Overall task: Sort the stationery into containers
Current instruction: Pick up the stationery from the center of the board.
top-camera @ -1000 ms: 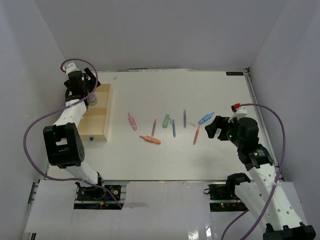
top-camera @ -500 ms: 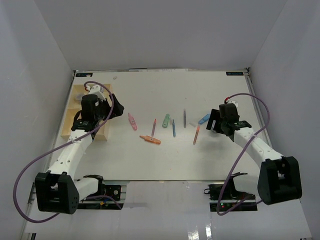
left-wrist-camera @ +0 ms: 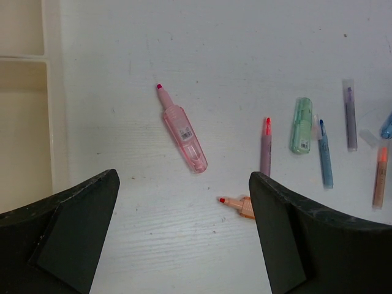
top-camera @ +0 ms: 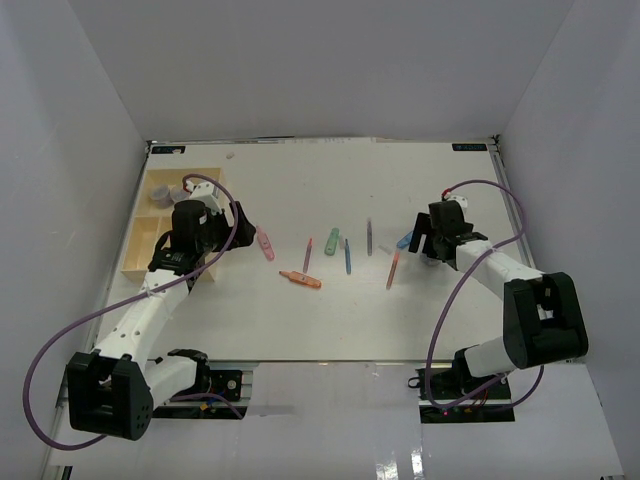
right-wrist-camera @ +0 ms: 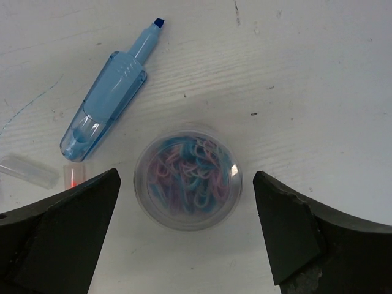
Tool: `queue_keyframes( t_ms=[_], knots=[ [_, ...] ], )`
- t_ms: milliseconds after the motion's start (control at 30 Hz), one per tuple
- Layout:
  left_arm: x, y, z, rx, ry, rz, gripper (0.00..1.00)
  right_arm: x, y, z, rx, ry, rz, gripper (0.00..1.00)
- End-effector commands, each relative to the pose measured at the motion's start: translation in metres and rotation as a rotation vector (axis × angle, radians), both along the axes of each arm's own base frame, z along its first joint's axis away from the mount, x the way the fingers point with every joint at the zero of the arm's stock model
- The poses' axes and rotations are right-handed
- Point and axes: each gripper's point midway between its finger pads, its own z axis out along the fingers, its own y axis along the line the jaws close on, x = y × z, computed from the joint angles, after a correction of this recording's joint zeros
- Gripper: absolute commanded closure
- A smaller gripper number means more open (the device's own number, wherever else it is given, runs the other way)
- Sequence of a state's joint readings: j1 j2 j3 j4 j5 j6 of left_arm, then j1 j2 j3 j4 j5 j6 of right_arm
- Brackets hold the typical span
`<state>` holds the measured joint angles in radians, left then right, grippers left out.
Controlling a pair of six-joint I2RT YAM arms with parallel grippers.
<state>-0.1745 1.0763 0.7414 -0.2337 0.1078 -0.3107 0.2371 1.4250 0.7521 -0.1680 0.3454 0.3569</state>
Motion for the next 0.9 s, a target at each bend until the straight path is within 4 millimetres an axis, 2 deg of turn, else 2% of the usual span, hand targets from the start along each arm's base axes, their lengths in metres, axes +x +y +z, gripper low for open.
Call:
queue_keyframes(
  t_ms=[0,100,233,333,533,567,633,667,733,767,800,833,867],
  knots=[
    [0.001,-0.001,0.001,0.009,-0.011,-0.005,0.02,0.023,0.001,0.015,-0.012,-0.084,-0.002,0.07],
    [0.001,-0.001,0.002,0.009,-0.013,-0.003,0.02,0.024,0.001,0.015,-0.016,-0.088,0.007,0.18],
    [0.001,-0.002,0.003,0.007,-0.015,-0.006,0.02,0.025,0.001,0.022,-0.033,-0.106,0.039,0.41],
    [0.001,-0.003,0.004,0.003,-0.018,-0.013,0.02,0.024,0.008,0.030,-0.027,-0.113,0.099,0.51],
    [0.000,-0.004,0.005,-0.004,-0.019,-0.018,0.02,0.022,0.054,0.063,-0.019,-0.201,0.325,0.59],
    [0.000,-0.004,0.005,-0.002,-0.018,-0.017,0.02,0.019,0.073,0.070,-0.002,-0.216,0.399,0.60],
    [0.000,-0.003,0.005,-0.002,-0.020,-0.014,0.02,0.019,0.096,0.085,-0.008,-0.246,0.509,0.61],
    [0.000,-0.003,0.006,0.000,-0.022,-0.010,0.02,0.013,0.120,0.086,0.003,-0.241,0.596,0.62],
    [0.000,-0.002,0.005,0.003,-0.021,-0.006,0.02,0.012,0.148,0.102,-0.002,-0.257,0.699,0.61],
    [0.000,0.000,0.006,0.007,-0.021,0.002,0.02,0.003,0.174,0.105,0.009,-0.255,0.789,0.61],
    [0.000,0.001,0.006,0.009,-0.023,0.008,0.02,0.005,0.192,0.111,-0.002,-0.266,0.851,0.60],
    [0.000,0.002,0.005,0.014,-0.021,0.013,0.02,-0.007,0.215,0.111,0.007,-0.259,0.927,0.59],
    [0.001,0.004,0.005,0.018,-0.020,0.022,0.02,-0.010,0.228,0.112,0.012,-0.255,0.965,0.59]
  ],
)
